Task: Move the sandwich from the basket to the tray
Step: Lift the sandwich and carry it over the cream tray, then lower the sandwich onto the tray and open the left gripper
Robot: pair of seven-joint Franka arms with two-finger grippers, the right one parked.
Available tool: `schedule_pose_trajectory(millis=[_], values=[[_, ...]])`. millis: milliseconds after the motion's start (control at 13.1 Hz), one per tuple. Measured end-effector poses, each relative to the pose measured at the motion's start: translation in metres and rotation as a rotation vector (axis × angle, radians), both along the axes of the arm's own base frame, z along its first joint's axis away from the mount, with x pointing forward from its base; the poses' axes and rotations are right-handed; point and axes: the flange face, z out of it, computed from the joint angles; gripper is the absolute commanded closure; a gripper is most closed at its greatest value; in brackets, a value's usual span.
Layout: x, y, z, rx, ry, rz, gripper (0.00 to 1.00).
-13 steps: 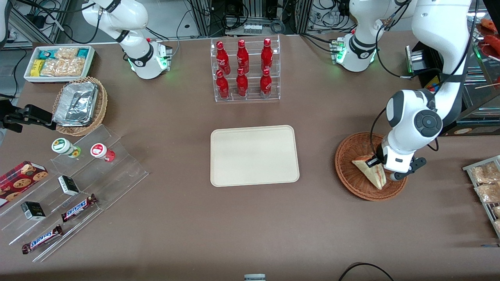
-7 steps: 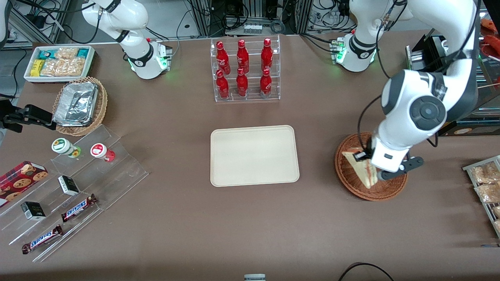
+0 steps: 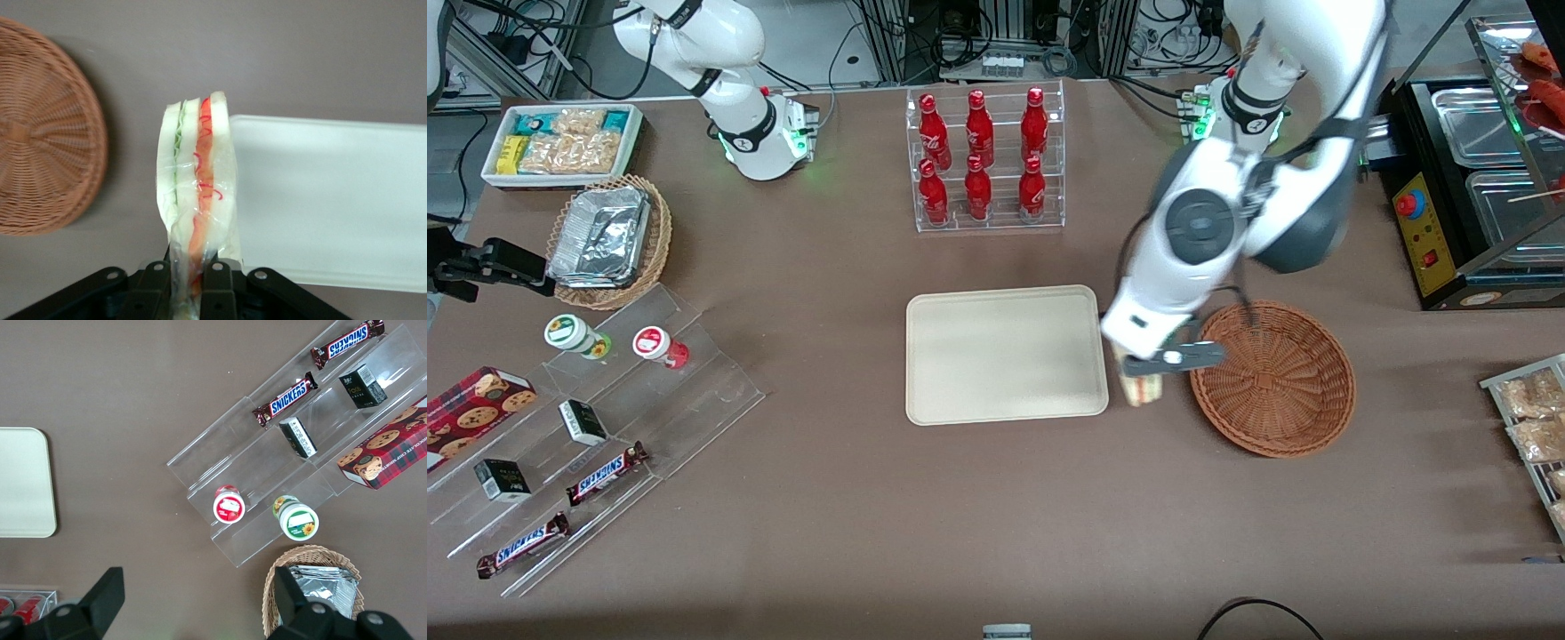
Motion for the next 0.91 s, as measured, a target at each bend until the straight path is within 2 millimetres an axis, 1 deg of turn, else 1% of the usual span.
schedule_pose_trajectory(millis=[305,457,610,762,914], values=[[-0.022,-0.086,-0.055,0.006,0.022,-0.089,1.0],[-0.035,-0.12,-0.085,-0.002,0.012,-0.111,1.0],[-0.05,-0.145,-0.111,-0.009,0.006,-0.143,1.0],[-0.065,-0.166,-0.132,-0.019,-0.007,-0.151,1.0],[-0.077,-0.179,-0.152,-0.019,-0.008,-0.155,1.0]])
